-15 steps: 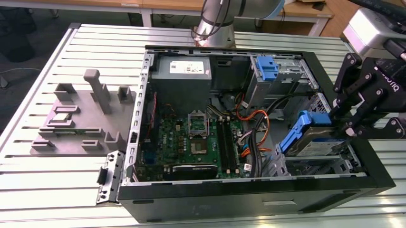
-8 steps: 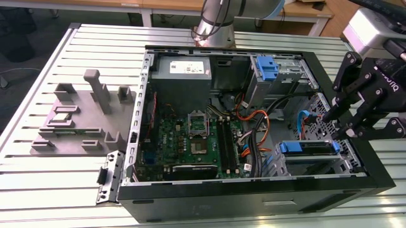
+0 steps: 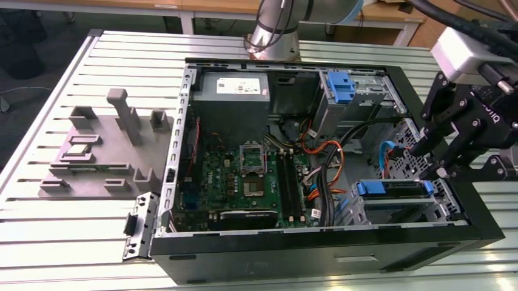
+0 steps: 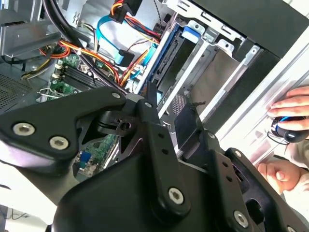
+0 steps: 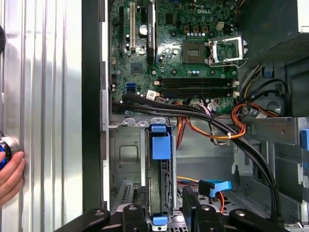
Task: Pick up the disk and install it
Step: 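Insert the disk into the insertion slot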
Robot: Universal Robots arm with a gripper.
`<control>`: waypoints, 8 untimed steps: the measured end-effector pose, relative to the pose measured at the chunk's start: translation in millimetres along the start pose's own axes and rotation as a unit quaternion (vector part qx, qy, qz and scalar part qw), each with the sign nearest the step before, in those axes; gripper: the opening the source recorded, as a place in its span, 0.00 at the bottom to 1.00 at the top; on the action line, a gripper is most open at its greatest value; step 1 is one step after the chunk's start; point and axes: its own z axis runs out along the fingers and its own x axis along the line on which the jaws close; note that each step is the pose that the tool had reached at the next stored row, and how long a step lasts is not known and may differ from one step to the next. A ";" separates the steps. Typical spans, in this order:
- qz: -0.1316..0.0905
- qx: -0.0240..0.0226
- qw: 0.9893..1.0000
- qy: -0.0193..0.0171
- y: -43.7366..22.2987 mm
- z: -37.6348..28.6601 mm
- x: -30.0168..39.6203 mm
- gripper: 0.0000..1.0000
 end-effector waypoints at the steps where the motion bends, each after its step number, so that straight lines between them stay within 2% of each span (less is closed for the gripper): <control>1: 0.000 0.000 1.000 0.000 0.0 1.3 0.1 0.42; 8: 0.000 0.000 1.000 0.000 -0.1 1.9 0.2 0.42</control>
